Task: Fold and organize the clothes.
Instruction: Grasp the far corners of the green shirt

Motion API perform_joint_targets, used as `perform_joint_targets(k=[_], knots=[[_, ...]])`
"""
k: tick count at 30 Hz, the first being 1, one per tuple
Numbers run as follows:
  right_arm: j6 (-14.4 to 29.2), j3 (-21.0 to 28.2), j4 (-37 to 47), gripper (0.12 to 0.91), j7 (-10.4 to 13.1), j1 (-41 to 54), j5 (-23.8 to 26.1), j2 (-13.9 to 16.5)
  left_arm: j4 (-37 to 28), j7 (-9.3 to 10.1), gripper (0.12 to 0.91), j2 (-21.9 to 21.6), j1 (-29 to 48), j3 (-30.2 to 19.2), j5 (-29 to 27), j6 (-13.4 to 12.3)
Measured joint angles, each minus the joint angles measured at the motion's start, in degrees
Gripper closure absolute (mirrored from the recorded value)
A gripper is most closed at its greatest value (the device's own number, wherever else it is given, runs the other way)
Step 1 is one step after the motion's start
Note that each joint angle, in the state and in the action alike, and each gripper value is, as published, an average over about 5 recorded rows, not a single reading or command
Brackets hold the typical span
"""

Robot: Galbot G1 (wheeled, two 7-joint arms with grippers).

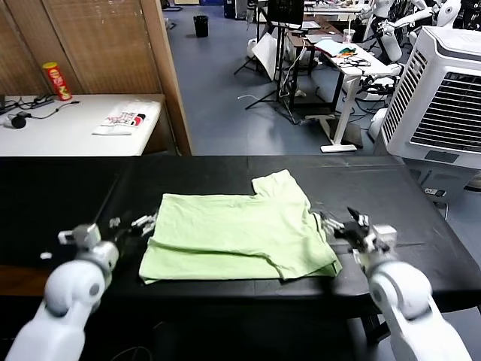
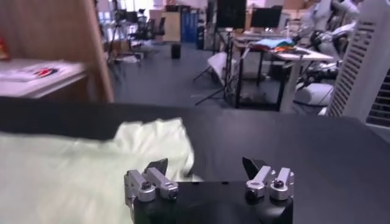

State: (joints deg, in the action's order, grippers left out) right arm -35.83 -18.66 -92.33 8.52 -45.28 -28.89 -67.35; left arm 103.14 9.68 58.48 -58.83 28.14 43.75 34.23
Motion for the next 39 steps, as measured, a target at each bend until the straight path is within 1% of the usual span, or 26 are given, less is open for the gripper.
perform_joint_targets(k=[4, 7, 10, 14, 19, 26, 29, 31, 32, 35, 36, 38, 39], knots=[[0.1, 3.1, 8.6, 0.227, -0.6, 6.4, 0.4, -2.0, -6.9, -0.11, 0.232, -0.4, 7.2, -4.5, 1.3, 1.6], [0.4, 4.8, 13.8, 0.227, -1.1, 9.9, 1.0, -3.4, -11.5, -0.68, 0.232, -0.3, 11.4, -7.4, 1.5, 2.6], [0.8, 6.1, 18.1, 0.227, -1.8, 12.6, 1.8, -4.9, -15.5, -1.46, 0.232, 0.1, 14.6, -9.6, 1.6, 3.5], [0.8, 7.3, 22.7, 0.227, -2.9, 15.4, 2.6, -6.8, -19.6, -1.91, 0.232, 0.5, 17.3, -11.4, 1.4, 4.3], [0.4, 8.0, 26.5, 0.227, -3.3, 17.5, 3.2, -8.2, -22.6, -2.49, 0.232, 0.7, 18.7, -12.5, 1.3, 4.5], [0.7, 8.3, 30.1, 0.227, -4.3, 19.7, 4.5, -9.5, -24.9, -3.54, 0.232, 1.1, 19.7, -12.8, 1.0, 4.3], [0.7, 8.5, 30.9, 0.243, -4.7, 20.0, 4.7, -9.7, -25.2, -3.77, 0.234, 1.5, 19.8, -12.7, 1.2, 4.2], [0.6, 8.7, 31.1, 0.286, -5.1, 20.1, 4.8, -9.7, -25.2, -3.9, 0.25, 1.7, 19.8, -12.6, 1.4, 4.2], [0.5, 8.7, 31.1, 0.322, -5.2, 20.1, 4.9, -9.7, -25.1, -3.99, 0.264, 1.8, 19.8, -12.6, 1.5, 4.2], [0.5, 8.8, 31.2, 0.467, -5.6, 20.1, 5.1, -9.7, -24.9, -4.39, 0.345, 2.1, 19.8, -12.7, 1.6, 4.3], [0.5, 8.8, 31.2, 0.533, -5.7, 20.1, 5.1, -9.7, -24.8, -4.51, 0.393, 2.1, 19.8, -12.8, 1.6, 4.4], [0.5, 8.8, 31.3, 0.633, -5.8, 20.2, 5.1, -9.6, -24.8, -4.69, 0.48, 2.3, 19.9, -12.9, 1.5, 4.5], [0.6, 8.8, 31.3, 0.7, -5.8, 20.1, 5.1, -9.6, -24.8, -4.74, 0.543, 2.4, 19.9, -12.9, 1.5, 4.5]])
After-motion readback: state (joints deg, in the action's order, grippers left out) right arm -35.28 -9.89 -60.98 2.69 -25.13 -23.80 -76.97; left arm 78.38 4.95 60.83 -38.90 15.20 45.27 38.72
